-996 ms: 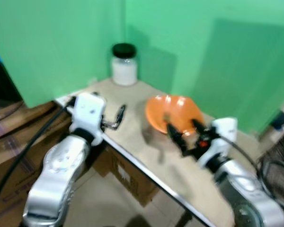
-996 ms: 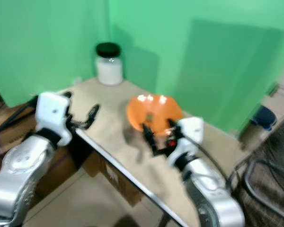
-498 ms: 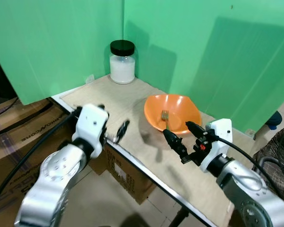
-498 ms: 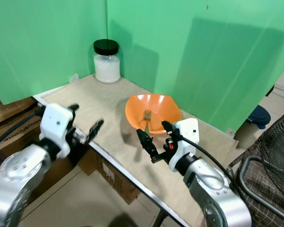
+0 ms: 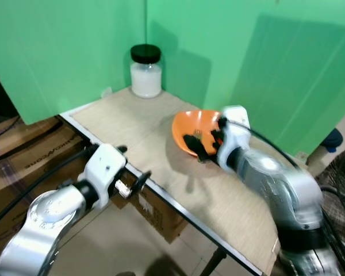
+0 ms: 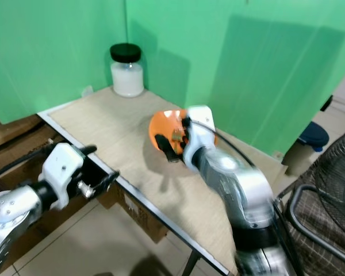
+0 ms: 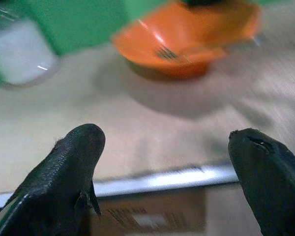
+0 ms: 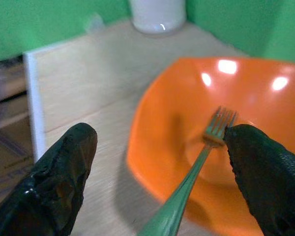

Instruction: Setting the table

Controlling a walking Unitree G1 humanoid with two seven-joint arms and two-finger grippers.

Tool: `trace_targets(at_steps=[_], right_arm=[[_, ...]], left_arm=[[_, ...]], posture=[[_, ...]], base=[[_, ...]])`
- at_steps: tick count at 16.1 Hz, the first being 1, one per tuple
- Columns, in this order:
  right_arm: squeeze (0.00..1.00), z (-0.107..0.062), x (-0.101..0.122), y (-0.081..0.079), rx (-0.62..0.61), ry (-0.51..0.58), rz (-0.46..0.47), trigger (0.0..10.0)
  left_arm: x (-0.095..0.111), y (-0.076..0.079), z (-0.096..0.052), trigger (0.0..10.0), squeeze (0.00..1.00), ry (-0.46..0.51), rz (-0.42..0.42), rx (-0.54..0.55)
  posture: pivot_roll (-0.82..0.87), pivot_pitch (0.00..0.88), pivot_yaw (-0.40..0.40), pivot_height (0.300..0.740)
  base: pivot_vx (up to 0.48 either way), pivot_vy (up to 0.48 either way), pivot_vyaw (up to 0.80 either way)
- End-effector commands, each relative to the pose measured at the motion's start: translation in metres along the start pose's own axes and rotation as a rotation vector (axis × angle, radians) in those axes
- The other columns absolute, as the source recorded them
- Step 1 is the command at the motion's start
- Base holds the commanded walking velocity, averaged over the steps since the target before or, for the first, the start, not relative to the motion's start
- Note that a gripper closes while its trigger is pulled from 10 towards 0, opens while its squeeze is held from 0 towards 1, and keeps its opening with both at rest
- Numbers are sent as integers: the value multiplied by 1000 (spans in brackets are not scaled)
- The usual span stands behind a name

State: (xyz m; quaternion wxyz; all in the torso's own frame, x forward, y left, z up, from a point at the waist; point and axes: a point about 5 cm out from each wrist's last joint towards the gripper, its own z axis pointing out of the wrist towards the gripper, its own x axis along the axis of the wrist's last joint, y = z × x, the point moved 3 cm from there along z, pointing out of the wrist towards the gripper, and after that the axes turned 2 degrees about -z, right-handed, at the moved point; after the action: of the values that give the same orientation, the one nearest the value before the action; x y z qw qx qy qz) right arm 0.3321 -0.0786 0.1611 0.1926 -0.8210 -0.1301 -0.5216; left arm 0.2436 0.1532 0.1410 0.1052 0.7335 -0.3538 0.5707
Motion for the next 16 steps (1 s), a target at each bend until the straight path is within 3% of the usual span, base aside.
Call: trace_targets(at_steps=[1, 3, 5, 8, 9, 10, 12, 13, 14, 16], right_arm=[[1000, 5, 4, 6, -15, -25, 47, 10000], [1000, 19, 11, 5, -13, -77, 66, 10000], [0, 26, 7, 10, -44, -161, 74, 10000], [0, 33, -1, 16, -84, -264, 91, 10000], [0, 34, -2, 17, -88, -268, 92, 9412], [0, 36, -4, 17, -88, -277, 97, 4627], [0, 42, -9, 21, -104, -317, 94, 1176], [0, 43, -9, 21, -108, -323, 88, 1176], [0, 44, -11, 21, -107, -333, 79, 431], [0, 48, -15, 21, -113, -354, 58, 745]], left_arm=[[2, 6, -1, 10000, 0, 14, 9, -45], [3, 10, -2, 10000, 0, 23, 4, -63], [3, 13, -3, 10000, 0, 27, 1, -73], [2, 16, -4, 10000, 0, 29, -2, -91], [2, 17, -3, 10000, 0, 30, -3, -92], [2, 17, -3, 10000, 0, 31, -3, -92], [3, 18, -3, 10000, 0, 37, -6, -99], [3, 18, -2, 10000, 0, 38, -6, -100], [3, 18, -2, 10000, 0, 38, -6, -102], [4, 18, -1, 10000, 0, 39, -5, -104]], posture=[[127, 0, -60, 740], [136, 0, -74, 740], [142, 0, -84, 740], [140, 0, -91, 740], [140, 0, -92, 740], [140, 0, -92, 740], [136, 0, -92, 740], [136, 0, -92, 740], [136, 0, -92, 740], [137, 0, -94, 740]], base=[[0, 0, 0], [0, 0, 0], [0, 0, 0], [0, 0, 0], [0, 0, 0], [0, 0, 0], [0, 0, 0], [0, 0, 0], [0, 0, 0], [0, 0, 0]])
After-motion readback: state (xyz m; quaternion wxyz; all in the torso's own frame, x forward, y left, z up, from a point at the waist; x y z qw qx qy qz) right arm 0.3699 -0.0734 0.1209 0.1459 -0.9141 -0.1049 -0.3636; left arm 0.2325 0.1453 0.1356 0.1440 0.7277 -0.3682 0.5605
